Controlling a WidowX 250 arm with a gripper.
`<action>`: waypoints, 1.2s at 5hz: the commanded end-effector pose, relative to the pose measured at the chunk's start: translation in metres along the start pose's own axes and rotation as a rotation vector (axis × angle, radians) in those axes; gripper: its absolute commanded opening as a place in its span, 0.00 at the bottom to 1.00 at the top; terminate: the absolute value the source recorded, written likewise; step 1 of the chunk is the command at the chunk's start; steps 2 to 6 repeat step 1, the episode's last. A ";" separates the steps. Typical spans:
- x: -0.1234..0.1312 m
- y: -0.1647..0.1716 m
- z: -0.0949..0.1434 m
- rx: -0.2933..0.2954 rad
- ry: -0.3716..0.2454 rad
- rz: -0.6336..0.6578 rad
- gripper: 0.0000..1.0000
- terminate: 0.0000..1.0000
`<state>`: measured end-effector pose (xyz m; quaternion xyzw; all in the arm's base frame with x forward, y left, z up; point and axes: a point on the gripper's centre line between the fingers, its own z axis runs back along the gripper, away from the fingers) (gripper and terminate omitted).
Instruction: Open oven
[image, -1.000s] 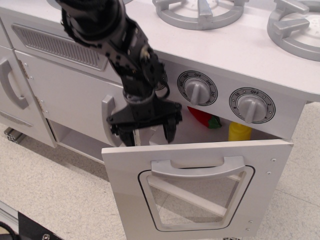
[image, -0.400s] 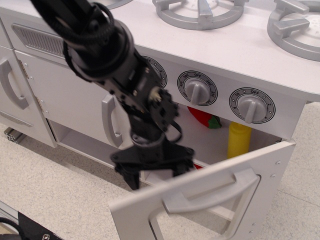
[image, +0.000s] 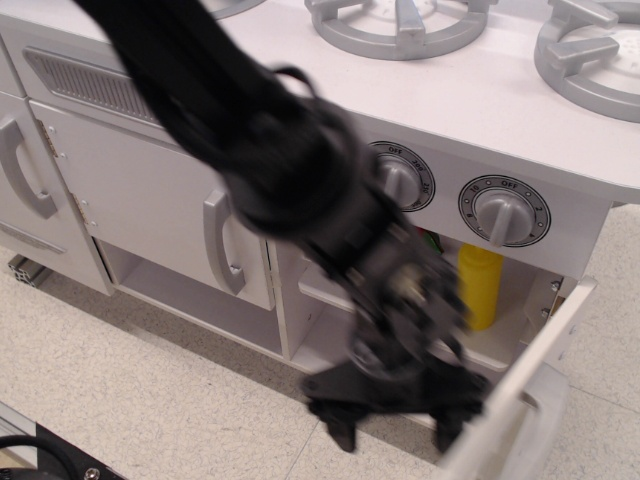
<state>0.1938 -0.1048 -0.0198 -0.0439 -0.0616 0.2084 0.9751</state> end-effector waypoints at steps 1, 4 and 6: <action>-0.019 -0.012 0.007 0.021 -0.002 -0.146 1.00 1.00; -0.019 -0.012 0.007 0.021 -0.002 -0.146 1.00 1.00; -0.019 -0.012 0.007 0.021 -0.002 -0.146 1.00 1.00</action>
